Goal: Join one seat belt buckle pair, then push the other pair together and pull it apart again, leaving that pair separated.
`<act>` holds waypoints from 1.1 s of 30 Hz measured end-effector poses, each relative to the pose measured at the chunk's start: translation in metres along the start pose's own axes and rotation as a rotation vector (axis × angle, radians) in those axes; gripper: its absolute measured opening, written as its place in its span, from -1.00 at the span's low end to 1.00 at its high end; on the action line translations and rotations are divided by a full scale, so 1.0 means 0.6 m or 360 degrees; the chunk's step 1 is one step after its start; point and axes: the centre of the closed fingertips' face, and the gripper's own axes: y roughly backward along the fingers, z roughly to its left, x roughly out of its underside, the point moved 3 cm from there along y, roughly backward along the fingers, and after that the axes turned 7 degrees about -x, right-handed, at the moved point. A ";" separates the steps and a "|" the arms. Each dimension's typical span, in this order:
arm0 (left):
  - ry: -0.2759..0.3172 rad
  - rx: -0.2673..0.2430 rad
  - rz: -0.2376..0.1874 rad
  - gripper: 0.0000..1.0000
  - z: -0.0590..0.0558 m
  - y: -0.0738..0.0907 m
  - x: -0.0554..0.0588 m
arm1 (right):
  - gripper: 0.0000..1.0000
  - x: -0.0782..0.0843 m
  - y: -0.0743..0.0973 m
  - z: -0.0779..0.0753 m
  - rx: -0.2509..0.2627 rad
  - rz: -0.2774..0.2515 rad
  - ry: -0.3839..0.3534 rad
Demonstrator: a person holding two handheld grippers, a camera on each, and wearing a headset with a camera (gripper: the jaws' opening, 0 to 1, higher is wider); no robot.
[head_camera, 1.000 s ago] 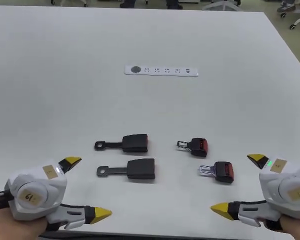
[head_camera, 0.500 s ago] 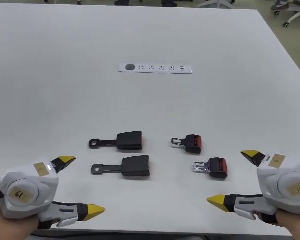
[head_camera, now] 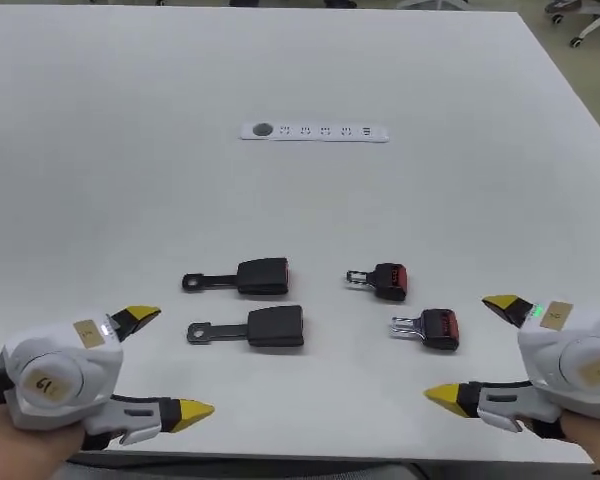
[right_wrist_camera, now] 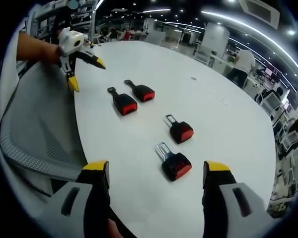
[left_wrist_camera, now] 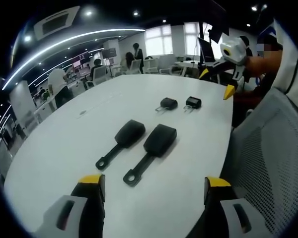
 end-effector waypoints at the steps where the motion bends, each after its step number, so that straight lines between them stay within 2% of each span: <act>1: -0.0001 0.0001 -0.0002 0.62 0.002 -0.001 -0.001 | 0.50 0.000 -0.002 0.001 -0.0010 0.0001 0.0003; 5: 0.0024 0.0022 -0.0009 0.58 0.007 -0.006 -0.006 | 0.44 0.000 -0.008 0.002 -0.0030 0.0015 0.0036; 6: 0.0009 0.0029 -0.0013 0.57 0.004 -0.009 -0.012 | 0.44 -0.002 -0.008 0.002 -0.0032 0.0016 0.0047; 12: -0.0034 0.0068 0.0002 0.43 0.001 -0.021 -0.020 | 0.36 -0.002 -0.019 -0.003 -0.0057 0.0036 0.0079; 16: -0.0050 0.0094 -0.0013 0.43 -0.005 -0.030 -0.029 | 0.31 -0.001 -0.025 -0.012 -0.0066 0.0040 0.0086; 22: -0.0117 0.0173 0.0044 0.32 -0.009 -0.052 -0.017 | 0.23 -0.002 -0.036 -0.013 -0.0101 0.0083 0.0118; 23: -0.0096 0.0215 0.0050 0.27 -0.014 -0.055 -0.018 | 0.21 -0.001 -0.039 -0.015 -0.0113 0.0097 0.0129; 26: -0.0122 0.0232 0.0070 0.24 -0.013 -0.066 -0.019 | 0.10 0.004 -0.045 -0.011 -0.0177 0.0143 0.0142; 30: -0.0143 0.0253 0.0066 0.23 -0.010 -0.081 -0.028 | 0.06 0.008 -0.056 -0.020 -0.0204 0.0178 0.0175; 33: -0.0184 0.0313 0.0088 0.17 -0.013 -0.094 -0.036 | 0.03 0.007 -0.061 -0.029 -0.0220 0.0197 0.0190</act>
